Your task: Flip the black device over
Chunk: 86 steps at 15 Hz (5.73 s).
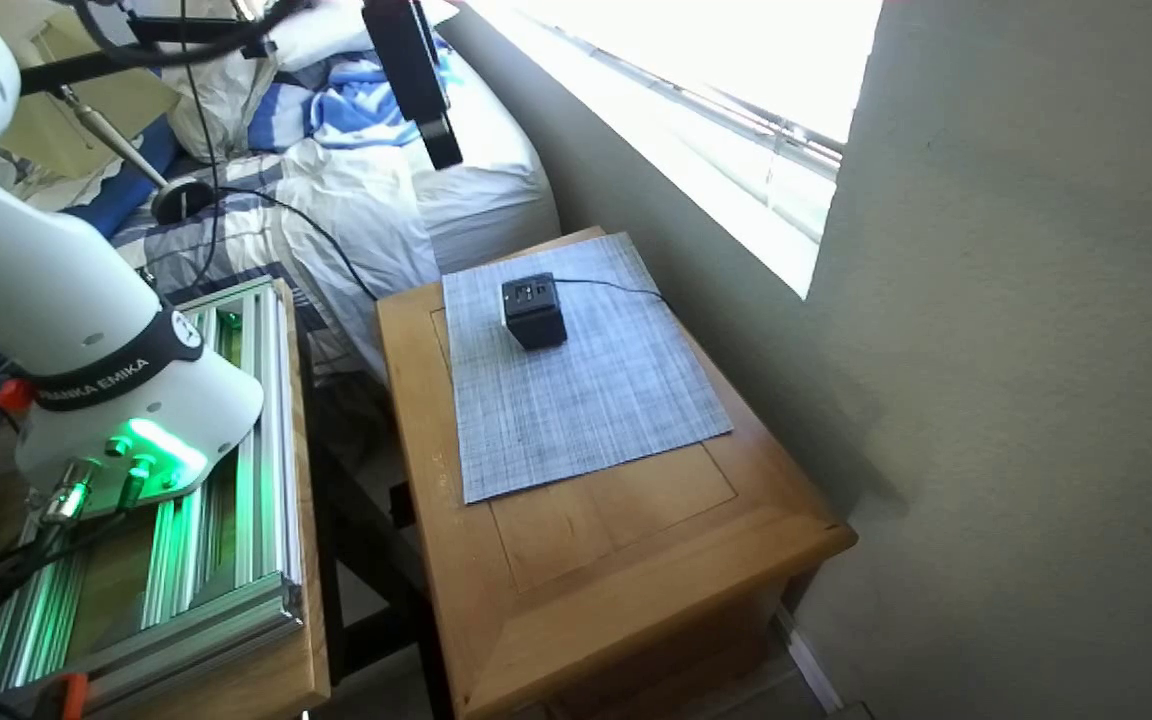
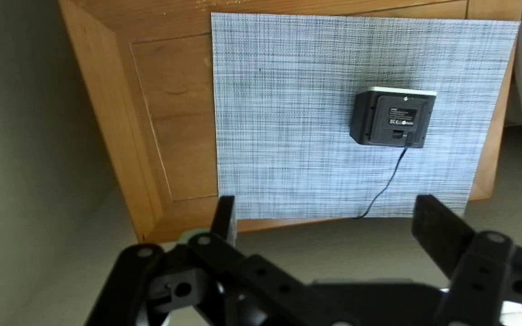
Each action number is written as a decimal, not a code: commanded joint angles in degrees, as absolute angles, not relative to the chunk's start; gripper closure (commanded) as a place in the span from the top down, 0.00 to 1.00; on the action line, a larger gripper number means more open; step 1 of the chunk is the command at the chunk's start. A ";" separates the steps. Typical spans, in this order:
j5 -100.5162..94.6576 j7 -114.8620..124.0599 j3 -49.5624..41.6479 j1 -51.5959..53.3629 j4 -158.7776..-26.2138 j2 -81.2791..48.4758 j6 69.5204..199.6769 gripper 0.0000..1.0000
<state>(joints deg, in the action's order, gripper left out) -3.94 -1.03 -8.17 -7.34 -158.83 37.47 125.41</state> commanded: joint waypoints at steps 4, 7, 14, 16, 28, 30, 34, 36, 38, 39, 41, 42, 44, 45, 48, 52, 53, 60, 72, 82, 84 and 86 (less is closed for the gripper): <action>3.08 7.02 -9.91 -9.68 -156.62 15.53 135.88 1.00; 8.88 10.40 -9.94 -9.06 -154.61 5.92 139.86 1.00; 15.28 11.43 -9.33 -8.66 -153.68 -2.15 143.27 1.00; 15.52 11.75 -9.30 -8.59 -152.91 -3.08 143.31 1.00; 33.78 4.04 -7.46 -9.10 -151.44 -7.43 142.06 1.00; 39.99 0.99 -6.65 -9.51 -151.33 -9.63 142.74 1.00; 52.22 -5.02 -5.50 -10.87 -150.08 -14.63 140.48 1.00; 57.31 -6.57 -5.53 -11.68 -149.44 -17.18 138.34 1.00; 61.35 -7.61 -5.91 -12.49 -148.51 -19.88 135.76 1.00; 63.14 -8.05 -6.05 -12.90 -147.97 -21.24 134.20 1.00; 66.86 -8.70 -6.19 -13.40 -146.78 -24.02 132.18 1.00; 68.59 -8.94 -6.27 -13.66 -146.04 -25.37 130.93 1.00; 71.85 -9.61 -6.35 -14.10 -144.33 -28.38 128.48 1.00; 73.39 -10.06 -6.41 -14.21 -143.20 -30.33 127.52 1.00; 77.63 -11.19 -6.84 -14.71 -139.75 -35.75 124.38 1.00; 77.17 -9.96 -8.34 -12.55 -140.35 -35.44 124.32 1.00; 77.31 -10.06 -8.36 -12.67 -139.77 -36.28 124.21 1.00; 78.74 -8.65 -8.21 -14.24 -136.85 -39.91 120.50 1.00; 87.44 -6.04 -9.58 -14.89 -130.18 -49.66 109.33 1.00; 89.08 -3.90 -10.32 -14.42 -127.40 -53.63 105.55 1.00; 89.03 -3.65 -10.42 -14.36 -127.12 -54.01 105.45 1.00; 88.90 -3.41 -10.50 -14.34 -126.87 -54.26 105.38 1.00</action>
